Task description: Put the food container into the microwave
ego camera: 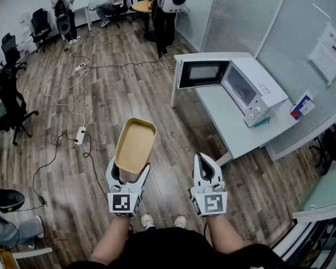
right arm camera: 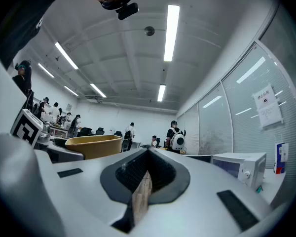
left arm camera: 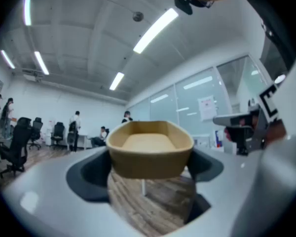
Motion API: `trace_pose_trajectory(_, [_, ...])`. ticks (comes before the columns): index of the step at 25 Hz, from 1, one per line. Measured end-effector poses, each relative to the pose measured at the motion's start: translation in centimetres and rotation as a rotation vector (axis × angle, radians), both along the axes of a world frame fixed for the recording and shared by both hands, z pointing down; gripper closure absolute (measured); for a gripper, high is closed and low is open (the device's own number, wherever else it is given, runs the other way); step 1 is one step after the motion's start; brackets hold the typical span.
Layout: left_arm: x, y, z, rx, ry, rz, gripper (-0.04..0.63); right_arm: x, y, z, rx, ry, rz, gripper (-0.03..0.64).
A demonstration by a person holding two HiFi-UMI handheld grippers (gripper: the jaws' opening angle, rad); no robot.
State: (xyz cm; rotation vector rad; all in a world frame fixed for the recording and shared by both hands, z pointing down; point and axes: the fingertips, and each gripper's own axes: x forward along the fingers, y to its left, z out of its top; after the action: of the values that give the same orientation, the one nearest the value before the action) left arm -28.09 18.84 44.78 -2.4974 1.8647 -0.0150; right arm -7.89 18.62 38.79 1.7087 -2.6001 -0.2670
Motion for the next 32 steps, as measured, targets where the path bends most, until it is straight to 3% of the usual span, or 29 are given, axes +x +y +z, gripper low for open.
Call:
trace_pose_trajectory(21, [0.1,1.7,0.3,0.015,-0.027,0.116,0.118,-3.0,2.2,0.2,-0.016,-0.017,0.044,0.618])
trace_pose_trajectory(32, [3.3,-6.3,-0.2,0.015,-0.030,0.123,0.118,0.4,-5.5,-0.4,0.023,-0.001,0.030,0.618])
